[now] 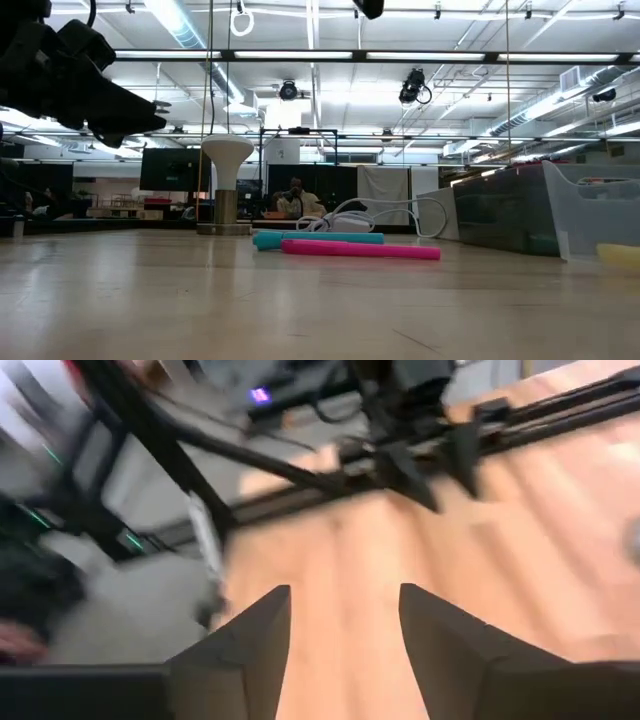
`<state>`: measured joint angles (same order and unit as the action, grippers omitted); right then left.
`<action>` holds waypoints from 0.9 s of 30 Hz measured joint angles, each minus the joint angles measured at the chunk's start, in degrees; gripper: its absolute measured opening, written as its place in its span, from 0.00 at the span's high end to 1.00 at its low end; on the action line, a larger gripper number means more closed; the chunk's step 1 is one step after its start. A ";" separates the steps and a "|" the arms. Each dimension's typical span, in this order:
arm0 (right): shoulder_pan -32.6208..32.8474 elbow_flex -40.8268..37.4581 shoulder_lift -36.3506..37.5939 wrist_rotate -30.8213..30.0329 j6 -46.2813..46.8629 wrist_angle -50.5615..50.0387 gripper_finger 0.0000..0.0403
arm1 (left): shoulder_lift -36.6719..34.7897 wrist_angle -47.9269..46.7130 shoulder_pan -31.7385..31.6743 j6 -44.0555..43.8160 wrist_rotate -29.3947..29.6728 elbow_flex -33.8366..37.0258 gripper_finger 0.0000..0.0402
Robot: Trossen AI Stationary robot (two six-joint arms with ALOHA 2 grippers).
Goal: Pick & Place Markers
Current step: Put the blue highlighter into the gray bin
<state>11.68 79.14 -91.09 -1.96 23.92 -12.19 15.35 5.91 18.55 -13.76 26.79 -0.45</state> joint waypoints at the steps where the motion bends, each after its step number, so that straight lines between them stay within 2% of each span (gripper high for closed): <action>1: -0.58 1.46 0.00 -0.01 -2.26 -3.17 0.54 | 0.00 0.06 0.00 0.00 0.00 0.00 0.54; 7: -2.81 9.59 0.03 -0.10 -7.40 -20.94 0.56 | 0.00 0.09 0.00 -0.02 -0.02 0.00 0.54; 12: -3.10 13.05 -0.02 -0.09 -11.36 -33.87 0.57 | 0.00 0.11 0.00 -0.02 -0.02 0.00 0.54; 21: -3.22 12.95 -1.31 -0.11 -16.89 -39.20 0.57 | 0.00 0.15 0.00 -0.04 -0.04 0.00 0.54; 27: -3.26 10.92 -3.83 -0.17 -17.35 -38.89 0.51 | 0.01 0.20 0.00 -0.07 -0.05 0.02 0.54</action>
<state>8.43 90.06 -94.92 -2.13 6.57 -51.08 15.36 6.11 18.55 -13.82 26.73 -0.43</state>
